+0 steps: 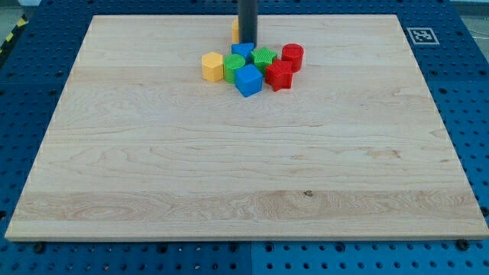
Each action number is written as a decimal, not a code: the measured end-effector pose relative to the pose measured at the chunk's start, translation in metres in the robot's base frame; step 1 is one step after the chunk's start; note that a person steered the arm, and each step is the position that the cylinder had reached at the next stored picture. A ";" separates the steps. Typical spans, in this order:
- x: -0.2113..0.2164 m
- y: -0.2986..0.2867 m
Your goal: Place the yellow hexagon above to the green star
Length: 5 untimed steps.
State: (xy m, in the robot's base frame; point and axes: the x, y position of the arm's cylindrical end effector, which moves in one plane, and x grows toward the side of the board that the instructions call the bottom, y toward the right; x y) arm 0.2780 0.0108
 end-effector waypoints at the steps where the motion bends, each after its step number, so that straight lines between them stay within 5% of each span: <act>1: -0.001 -0.013; 5: -0.047 -0.118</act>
State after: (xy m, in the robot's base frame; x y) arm 0.2310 -0.1069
